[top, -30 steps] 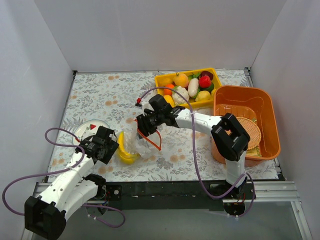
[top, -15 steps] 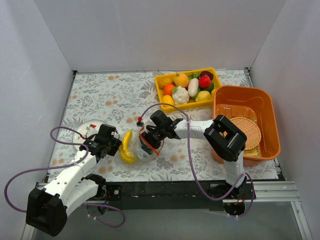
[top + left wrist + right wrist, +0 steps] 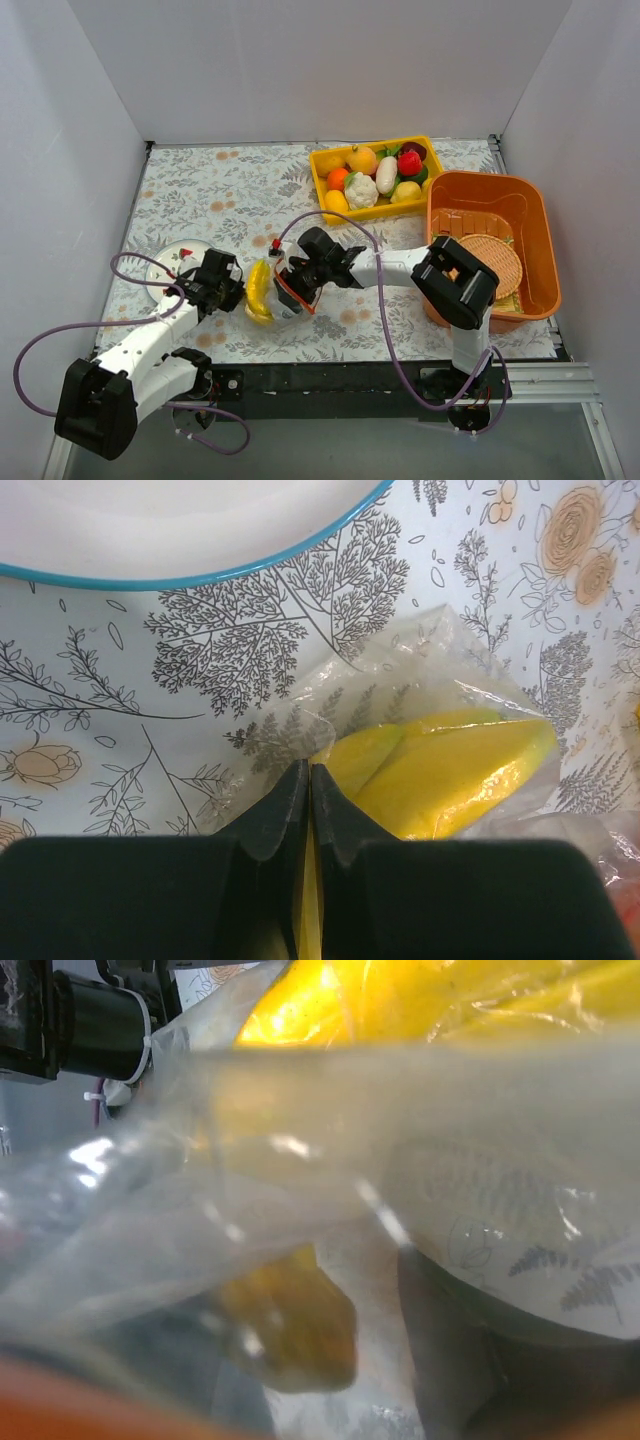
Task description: Open the zip-top bag and remove the fake food
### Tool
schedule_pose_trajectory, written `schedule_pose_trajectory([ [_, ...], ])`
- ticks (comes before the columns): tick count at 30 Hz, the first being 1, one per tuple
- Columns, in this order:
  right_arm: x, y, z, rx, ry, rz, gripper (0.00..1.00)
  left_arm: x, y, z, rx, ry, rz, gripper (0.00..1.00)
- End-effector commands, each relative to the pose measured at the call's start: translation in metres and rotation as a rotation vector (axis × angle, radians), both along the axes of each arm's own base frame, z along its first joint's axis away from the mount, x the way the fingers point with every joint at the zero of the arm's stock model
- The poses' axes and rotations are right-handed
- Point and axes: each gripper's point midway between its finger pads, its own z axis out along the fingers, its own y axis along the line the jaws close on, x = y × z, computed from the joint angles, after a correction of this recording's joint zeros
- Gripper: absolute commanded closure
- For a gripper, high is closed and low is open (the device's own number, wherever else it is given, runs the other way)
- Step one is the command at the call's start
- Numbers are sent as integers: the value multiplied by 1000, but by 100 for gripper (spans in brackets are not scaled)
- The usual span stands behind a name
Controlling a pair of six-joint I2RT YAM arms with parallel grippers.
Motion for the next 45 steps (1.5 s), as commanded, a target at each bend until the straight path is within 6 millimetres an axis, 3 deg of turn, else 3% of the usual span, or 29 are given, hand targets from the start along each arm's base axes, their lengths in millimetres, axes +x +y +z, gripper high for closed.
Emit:
schedule_pose_trajectory([
  [1,6,8,16,59,-33,-34,36,-7,-1,-7,-29,39,32,97],
  [2,6,6,15,57,-36,-40,46,-6,0,-6,-24,36,33,97],
  [3,7,5,20,61,-43,-47,63,-5,1,-5,-17,30,34,97],
  [6,12,0,33,59,-83,-83,76,1,9,1,36,13,41,97],
  [9,18,-5,48,63,-130,-115,80,8,18,7,94,-6,52,100],
  [19,25,-26,68,37,-189,-152,82,44,34,40,229,-97,51,100],
  [26,48,-47,92,86,-223,-239,82,70,37,47,262,-146,-16,100],
  [35,48,-56,127,162,-264,-242,82,110,37,72,250,-311,-116,100],
  [39,51,-59,146,195,-306,-253,81,127,40,74,242,-321,-154,100],
  [41,51,-64,146,174,-310,-258,81,139,43,79,240,-351,-177,100],
  [45,45,-65,158,205,-322,-230,81,154,31,84,178,-391,-277,100],
])
